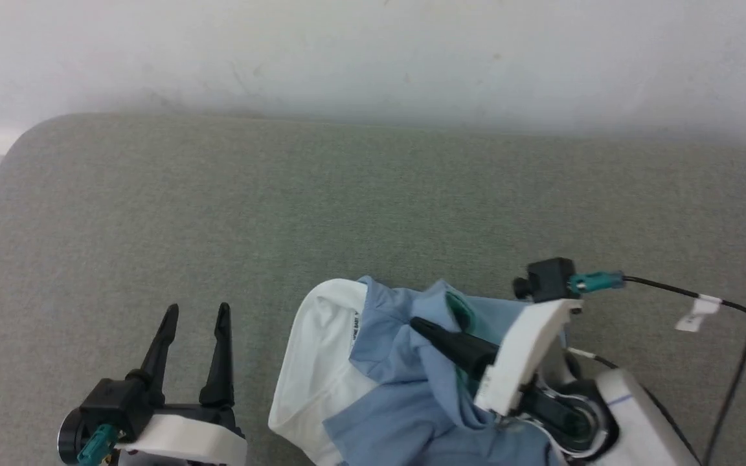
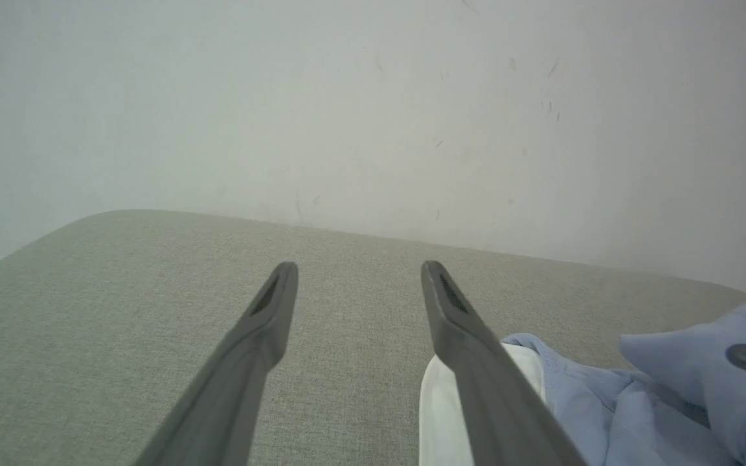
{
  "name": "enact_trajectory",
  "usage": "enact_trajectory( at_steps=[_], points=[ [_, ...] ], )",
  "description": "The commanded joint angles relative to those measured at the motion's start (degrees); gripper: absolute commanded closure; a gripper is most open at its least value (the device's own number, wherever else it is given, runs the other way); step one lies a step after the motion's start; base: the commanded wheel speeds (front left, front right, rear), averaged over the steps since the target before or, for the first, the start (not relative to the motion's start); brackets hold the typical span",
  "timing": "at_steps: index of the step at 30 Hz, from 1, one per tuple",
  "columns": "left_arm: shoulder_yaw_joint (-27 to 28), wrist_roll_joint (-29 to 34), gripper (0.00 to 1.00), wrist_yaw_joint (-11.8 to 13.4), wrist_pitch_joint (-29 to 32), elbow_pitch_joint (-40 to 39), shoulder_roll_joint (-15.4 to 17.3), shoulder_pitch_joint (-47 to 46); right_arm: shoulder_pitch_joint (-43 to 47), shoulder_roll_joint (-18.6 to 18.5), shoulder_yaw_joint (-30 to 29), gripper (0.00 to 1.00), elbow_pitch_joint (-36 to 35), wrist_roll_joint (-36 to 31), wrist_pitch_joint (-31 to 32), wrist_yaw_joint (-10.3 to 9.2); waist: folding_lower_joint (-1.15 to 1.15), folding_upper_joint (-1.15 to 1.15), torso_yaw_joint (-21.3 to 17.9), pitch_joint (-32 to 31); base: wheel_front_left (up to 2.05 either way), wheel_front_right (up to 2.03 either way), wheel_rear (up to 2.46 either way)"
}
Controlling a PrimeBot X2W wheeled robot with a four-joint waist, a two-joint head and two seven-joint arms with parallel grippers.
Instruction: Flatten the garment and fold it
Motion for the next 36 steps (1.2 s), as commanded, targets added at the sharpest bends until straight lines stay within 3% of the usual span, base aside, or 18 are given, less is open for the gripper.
enact_trajectory(
  at_steps=[1, 6, 7, 8, 9, 10, 16, 20, 25, 29, 36],
  points=[
    [0.0, 0.4, 0.0, -0.5, -0.3, 0.2, -0.3, -0.9, -2.4, 0.1, 2.1, 1.0, 1.2, 1.3, -2.5, -0.02, 0.0, 0.0, 1.5, 0.4, 0.0, 0.0, 0.0],
    [0.2, 0.4, 0.0, -0.8, -0.3, 0.6, -0.6, -1.6, -7.8, 0.1, 11.3, 1.0, 7.9, 4.8, -11.2, -0.02, 0.0, 0.0, 2.6, 0.9, 0.0, 0.0, 0.0],
    [0.3, 0.4, 0.0, -0.9, -0.3, 0.7, -0.7, -1.7, -8.7, 0.1, 13.1, 0.88, 9.8, 4.5, -12.6, -0.02, 0.0, 0.0, 2.7, 1.0, 0.0, 0.0, 0.0],
    [0.4, 0.4, 0.0, -0.9, -0.3, 0.8, -0.8, -1.8, -9.6, 0.1, 15.0, 0.68, 11.7, 4.1, -13.7, -0.02, 0.0, 0.0, 2.8, 1.0, 0.0, 0.0, 0.0],
    [0.4, 0.4, 0.0, -1.0, -0.3, 0.8, -0.8, -1.8, -10.4, 0.2, 16.8, 0.22, 13.4, 3.9, -14.6, -0.02, 0.0, 0.0, 2.9, 1.1, 0.0, 0.0, 0.0],
    [0.5, 0.4, 0.0, -1.0, -0.3, 0.9, -0.9, -1.9, -11.0, 0.2, 18.4, 0.0, 14.9, 4.0, -15.5, -0.02, 0.0, 0.0, 2.9, 1.2, 0.0, 0.0, 0.0],
    [1.1, 0.4, 0.0, -1.2, -0.3, 1.2, -1.3, -1.9, -16.1, 0.2, 26.3, 0.0, 18.8, 2.8, -21.4, -0.02, 0.0, 0.0, 2.1, 1.0, 0.0, 0.0, 0.0],
    [1.6, 0.7, 0.0, -1.3, -0.3, 1.3, -1.5, -1.6, -20.7, -0.1, 31.8, 0.0, 18.4, -3.9, -25.1, -0.02, 0.0, 0.0, 1.2, 0.7, 0.0, 0.0, 0.0],
    [2.4, 1.1, 0.0, -1.2, -0.3, 1.1, -1.7, -1.1, -24.2, -4.4, 35.8, 0.0, 16.3, -14.7, -29.4, -0.02, 0.0, 0.0, -0.1, 0.1, 0.0, 0.0, 0.0],
    [3.1, 1.3, 0.0, -0.8, -0.3, 0.8, -1.8, -0.4, -21.9, -8.3, 29.5, 0.0, 14.5, -23.3, -34.8, -0.02, 0.0, 0.0, -1.2, -0.6, 0.0, 0.0, 0.0],
    [4.9, 1.4, 0.0, 0.1, -0.3, 0.6, -2.0, 0.7, -8.2, -10.4, 8.4, 0.0, 7.1, -35.8, -39.4, -0.02, 0.0, 0.0, -3.6, -1.6, 0.0, 0.0, 0.0]
  ],
)
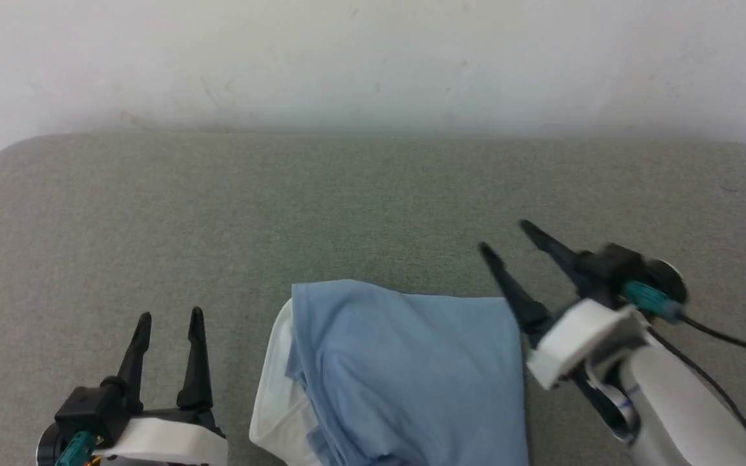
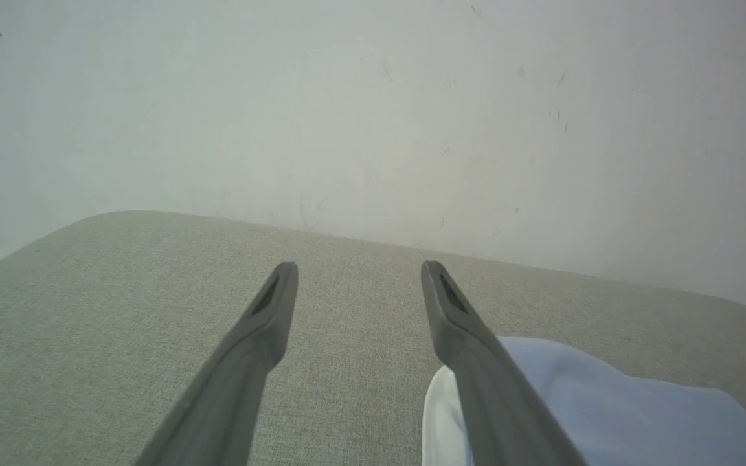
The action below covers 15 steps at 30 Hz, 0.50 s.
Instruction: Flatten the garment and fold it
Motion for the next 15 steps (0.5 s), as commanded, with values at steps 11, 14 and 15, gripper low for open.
enact_trajectory(
  at_steps=[11, 14, 15],
  points=[
    [2.3, 1.4, 0.0, 0.6, -0.3, 0.1, 0.4, 0.5, 21.4, 5.1, -27.7, 0.0, -18.6, -8.7, 5.3, -0.03, 0.0, 0.0, -2.5, -0.9, 0.0, 0.0, 0.0],
    [2.7, 1.4, 0.0, 0.6, -0.3, 0.3, 0.4, 0.5, 24.7, 7.5, -34.4, 0.0, -21.3, -5.3, 8.2, -0.03, 0.0, 0.0, -2.5, -0.8, 0.0, 0.0, 0.0],
    [2.8, 1.4, 0.0, 0.6, -0.3, 0.4, 0.4, 0.5, 25.5, 8.2, -36.9, 0.0, -21.4, -3.3, 9.7, -0.03, 0.0, 0.0, -2.5, -0.8, 0.0, 0.0, 0.0]
  ],
)
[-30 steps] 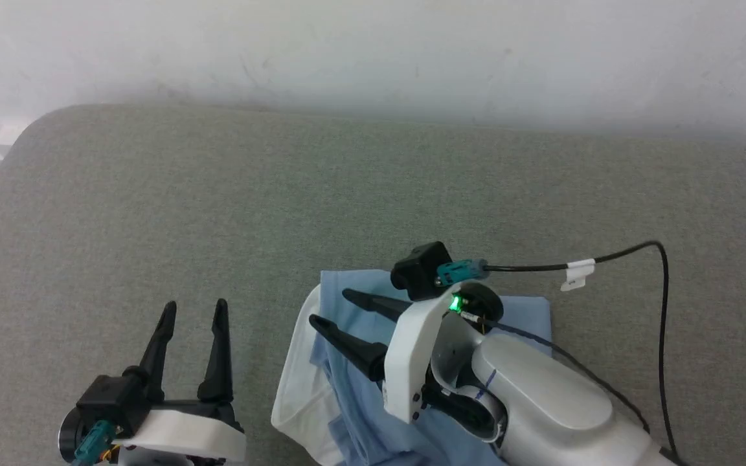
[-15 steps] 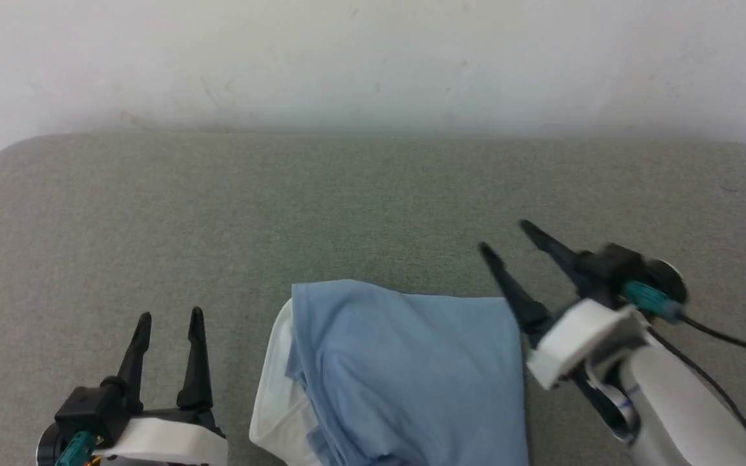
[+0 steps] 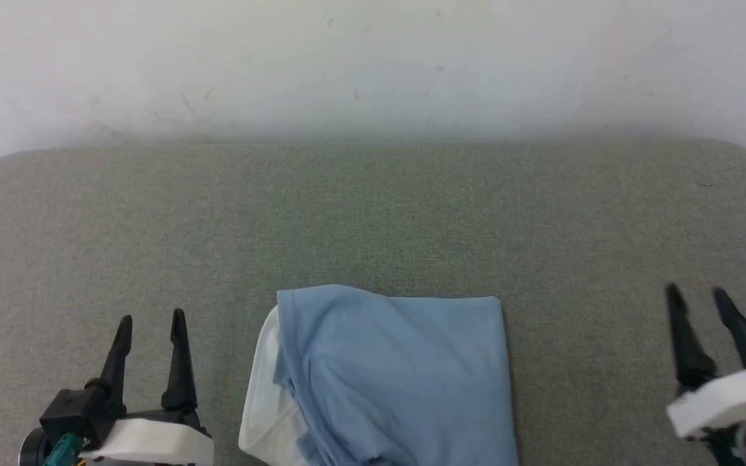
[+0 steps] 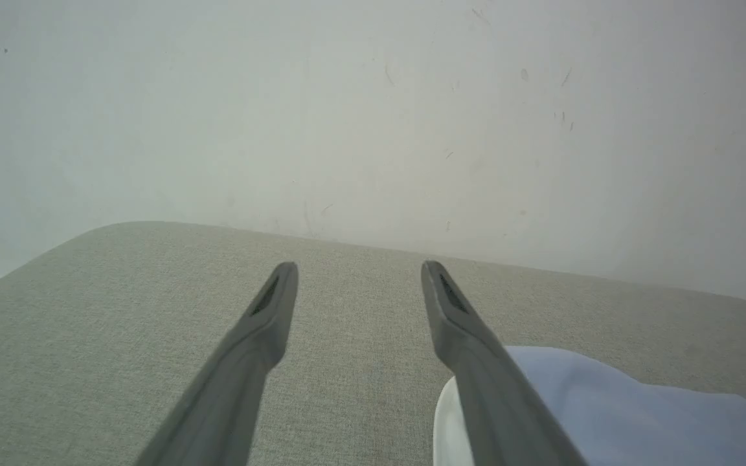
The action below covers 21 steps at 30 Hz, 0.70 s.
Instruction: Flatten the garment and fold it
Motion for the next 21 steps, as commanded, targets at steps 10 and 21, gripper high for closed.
enact_trajectory(
  at_steps=[10, 21],
  points=[
    [0.7, 0.2, 0.0, 0.0, -0.3, 1.0, -0.1, 0.3, 2.2, 2.8, -7.8, 0.0, 11.4, 26.4, 29.6, -0.03, 0.0, 0.0, 0.8, 0.2, 0.0, 0.0, 0.0],
    [-0.2, 0.0, 0.0, -0.5, -0.3, 1.8, -0.4, -1.4, -6.4, 3.0, 8.0, 0.0, 22.8, 44.0, 36.6, -0.03, 0.0, 0.0, 2.2, 1.7, 0.0, 0.0, 0.0]
  ],
)
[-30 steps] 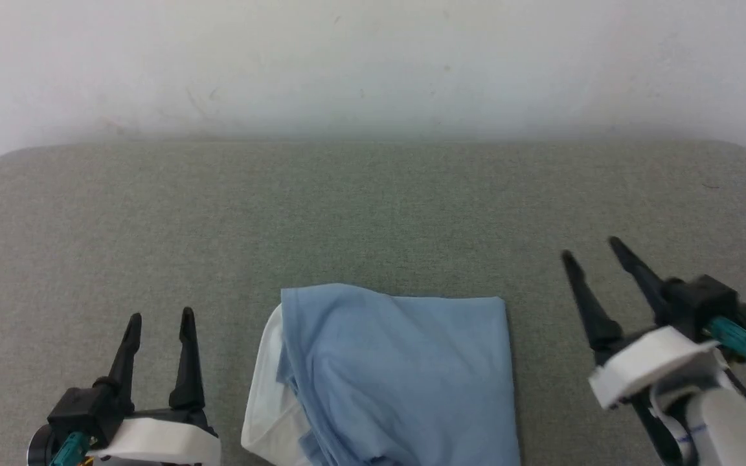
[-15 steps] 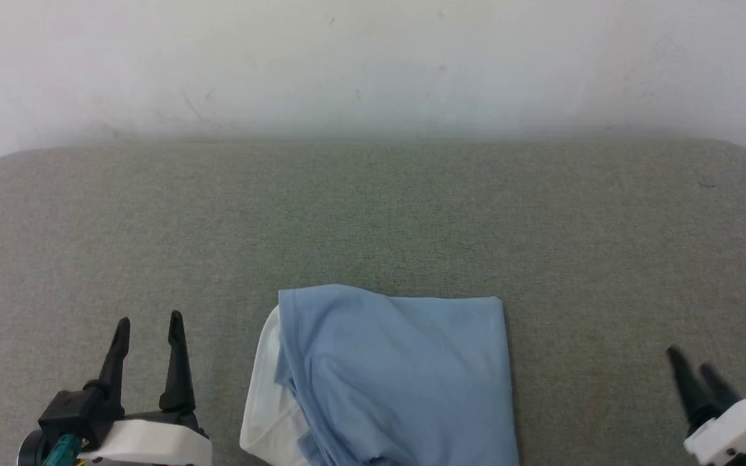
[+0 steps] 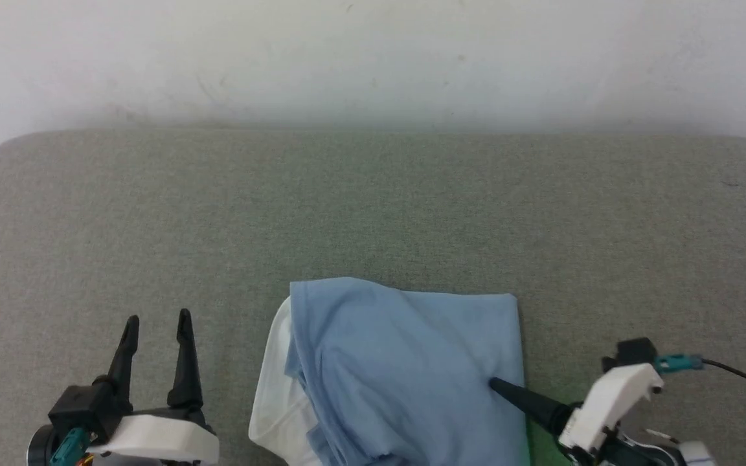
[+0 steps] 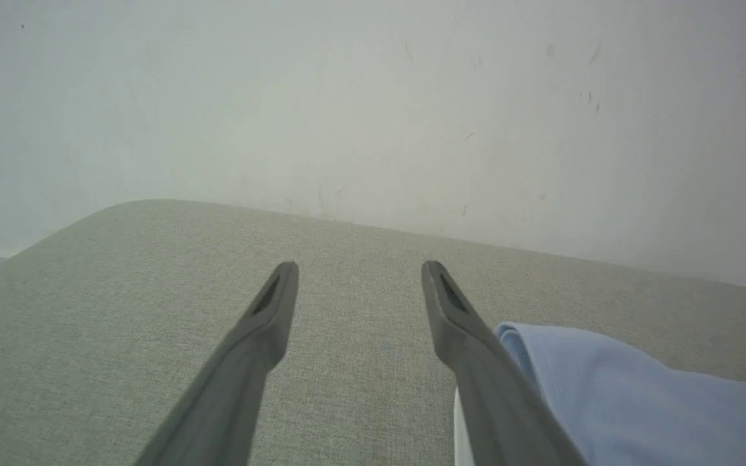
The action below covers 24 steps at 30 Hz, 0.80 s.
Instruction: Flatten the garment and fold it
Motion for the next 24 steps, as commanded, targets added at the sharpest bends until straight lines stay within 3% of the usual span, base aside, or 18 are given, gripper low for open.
enact_trajectory(
  at_steps=[1, 3, 4, 5, 7, 10, 13, 19, 24],
  points=[
    [-0.2, -0.2, 0.0, -0.5, -0.3, 0.1, -0.2, -1.0, -1.6, 0.2, 1.4, 0.0, 1.4, 1.2, -0.6, -0.03, 0.0, 0.0, 0.6, 0.4, 0.0, 0.0, 0.0],
    [-0.3, -0.2, 0.0, -0.6, -0.3, 0.3, -0.3, -1.4, -3.4, 0.2, 3.8, 0.0, 4.1, 2.3, -1.3, -0.03, 0.0, 0.0, 1.0, 0.6, 0.0, 0.0, 0.0],
    [-0.4, -0.2, 0.0, -0.6, -0.3, 0.4, -0.3, -1.5, -4.3, 0.2, 5.0, 0.11, 5.5, 2.4, -1.5, -0.03, 0.0, 0.0, 1.2, 0.6, 0.0, 0.0, 0.0],
    [-0.4, -0.2, 0.0, -0.7, -0.3, 0.5, -0.3, -1.5, -5.0, 0.2, 6.0, 0.55, 6.7, 2.3, -1.9, -0.03, 0.0, 0.0, 1.4, 0.7, 0.0, 0.0, 0.0],
    [-0.4, -0.3, 0.0, -0.7, -0.3, 0.5, -0.4, -1.6, -6.3, 0.2, 7.7, 1.0, 8.1, 2.2, -2.4, -0.03, 0.0, 0.0, 1.6, 0.7, 0.0, 0.0, 0.0],
    [-0.2, -0.2, 0.0, -0.7, -0.3, 0.5, -0.4, -1.3, -7.5, -0.5, 9.6, 1.0, 7.7, 0.2, -4.6, -0.03, 0.0, 0.0, 1.6, 0.5, 0.0, 0.0, 0.0],
    [0.2, -0.2, 0.0, -0.5, -0.3, 0.2, -0.5, -0.7, -8.1, -3.8, 12.8, 1.0, 4.5, -5.1, -8.2, -0.03, 0.0, 0.0, 1.0, 0.3, 0.0, 0.0, 0.0],
    [0.8, -0.1, 0.0, -0.5, -0.3, -0.1, -0.5, -0.3, -8.8, -14.3, 19.8, 1.0, -2.7, -24.1, -15.7, -0.03, 0.0, 0.0, -1.7, -0.1, 0.0, 0.0, 0.0],
    [1.2, -0.4, 0.0, -0.5, -0.3, -0.8, -0.6, -0.1, -8.2, -19.6, 20.3, 1.0, -9.7, -35.6, -15.9, -0.03, 0.0, 0.0, -5.7, 0.5, 0.0, 0.0, 0.0]
  ],
)
